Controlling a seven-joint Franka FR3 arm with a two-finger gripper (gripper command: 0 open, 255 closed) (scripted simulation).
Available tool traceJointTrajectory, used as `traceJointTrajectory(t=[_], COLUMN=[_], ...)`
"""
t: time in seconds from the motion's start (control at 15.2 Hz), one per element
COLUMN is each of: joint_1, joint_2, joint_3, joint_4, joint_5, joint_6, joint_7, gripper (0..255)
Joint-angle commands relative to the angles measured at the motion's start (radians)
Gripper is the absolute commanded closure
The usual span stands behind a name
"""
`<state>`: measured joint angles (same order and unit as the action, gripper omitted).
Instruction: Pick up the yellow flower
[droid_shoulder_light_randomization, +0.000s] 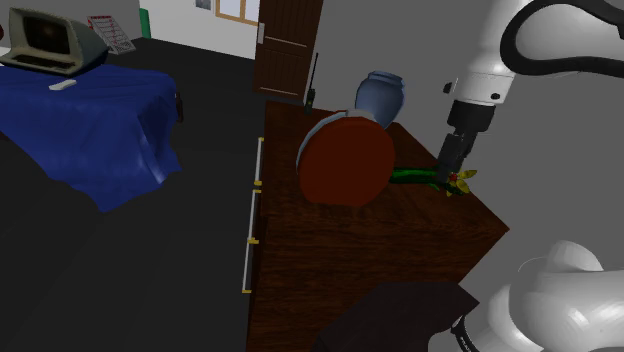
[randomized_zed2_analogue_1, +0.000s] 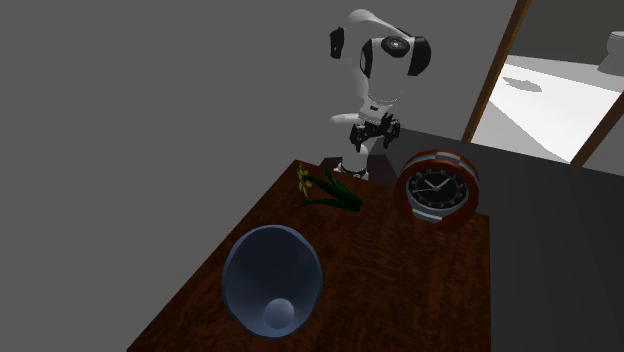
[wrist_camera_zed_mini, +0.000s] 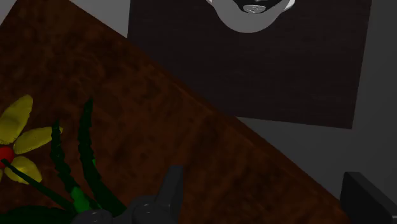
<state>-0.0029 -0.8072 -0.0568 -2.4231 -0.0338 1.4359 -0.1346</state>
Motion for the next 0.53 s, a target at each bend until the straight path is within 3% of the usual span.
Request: traceJointTrajectory(t=[0.0,0.46], joint_1=[0.000,0.028], joint_2=[0.000,0.149], joint_3=[0.000,-0.142], joint_4=[0.000,0.026], joint_5=[0.000,-0.159], joint_6=[0.000,0.151], joint_7=[0.000,-0.312], gripper=[0,0])
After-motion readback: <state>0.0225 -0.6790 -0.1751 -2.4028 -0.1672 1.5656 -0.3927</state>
